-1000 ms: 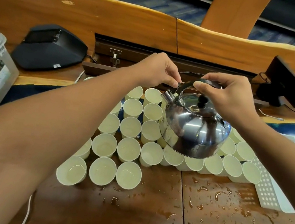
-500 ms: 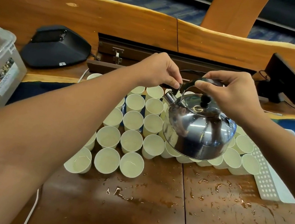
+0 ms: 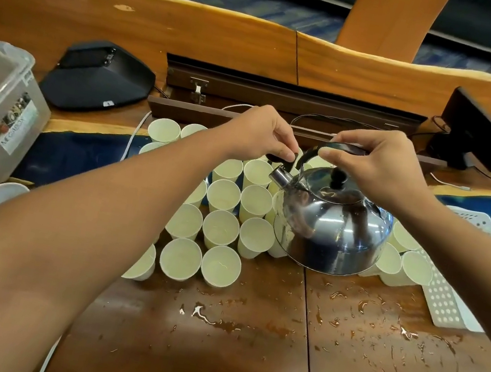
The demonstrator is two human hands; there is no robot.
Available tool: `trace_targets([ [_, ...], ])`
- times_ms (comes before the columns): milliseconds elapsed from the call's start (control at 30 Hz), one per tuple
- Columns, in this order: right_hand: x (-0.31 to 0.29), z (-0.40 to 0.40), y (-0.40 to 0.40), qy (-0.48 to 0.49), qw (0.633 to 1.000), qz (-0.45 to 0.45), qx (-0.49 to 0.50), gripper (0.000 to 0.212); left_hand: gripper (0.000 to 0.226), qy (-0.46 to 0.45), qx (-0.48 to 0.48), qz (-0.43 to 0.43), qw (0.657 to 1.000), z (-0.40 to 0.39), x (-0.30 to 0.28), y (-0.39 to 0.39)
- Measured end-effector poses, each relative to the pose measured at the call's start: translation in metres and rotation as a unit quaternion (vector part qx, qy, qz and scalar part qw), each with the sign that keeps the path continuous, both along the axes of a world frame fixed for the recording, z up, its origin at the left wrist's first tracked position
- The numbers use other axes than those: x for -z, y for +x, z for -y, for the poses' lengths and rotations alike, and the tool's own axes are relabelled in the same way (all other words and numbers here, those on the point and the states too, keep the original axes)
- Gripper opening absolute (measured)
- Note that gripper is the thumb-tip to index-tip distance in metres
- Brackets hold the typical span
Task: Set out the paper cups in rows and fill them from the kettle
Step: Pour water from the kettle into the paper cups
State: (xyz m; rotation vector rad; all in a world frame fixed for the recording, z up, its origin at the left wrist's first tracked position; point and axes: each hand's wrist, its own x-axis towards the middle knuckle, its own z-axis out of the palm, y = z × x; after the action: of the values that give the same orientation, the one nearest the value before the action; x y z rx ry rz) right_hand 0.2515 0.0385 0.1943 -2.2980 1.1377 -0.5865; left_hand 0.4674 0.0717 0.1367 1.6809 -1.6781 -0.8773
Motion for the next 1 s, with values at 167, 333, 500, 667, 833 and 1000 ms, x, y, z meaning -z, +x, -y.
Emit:
trace_targets([
  [167,0.0021,0.0028,-0.0006,-0.001,1.000,-0.022,0.000,0.026,0.014,-0.001,0.002,0.002,1.000,-0.0009,0.0036,-0.0029],
  [333,0.0034,0.0049,-0.0015,-0.001,1.000,-0.030,-0.004,0.030,0.015,-0.002,0.002,-0.003,1.000,-0.0013,0.0039,-0.0050],
  [500,0.0035,0.0050,-0.0022,-0.006,0.999,-0.032,-0.005,0.031,0.014,-0.001,0.001,0.002,1.000,-0.0014,0.0040,-0.0071],
  [667,0.0051,0.0042,-0.0032,0.001,1.000,-0.031,-0.007,0.028,0.014,0.007,0.001,-0.003,1.000,-0.0024,0.0037,-0.0085],
  [833,0.0060,0.0013,-0.0049,0.008,1.000,-0.022,-0.001,0.021,0.014,0.005,0.003,0.000,1.000,-0.0027,0.0036,-0.0081],
  [1000,0.0033,-0.0032,-0.0081,0.012,1.000,0.002,0.011,0.023,0.012,0.002,0.012,-0.005,1.000,-0.0035,-0.0018,-0.0068],
])
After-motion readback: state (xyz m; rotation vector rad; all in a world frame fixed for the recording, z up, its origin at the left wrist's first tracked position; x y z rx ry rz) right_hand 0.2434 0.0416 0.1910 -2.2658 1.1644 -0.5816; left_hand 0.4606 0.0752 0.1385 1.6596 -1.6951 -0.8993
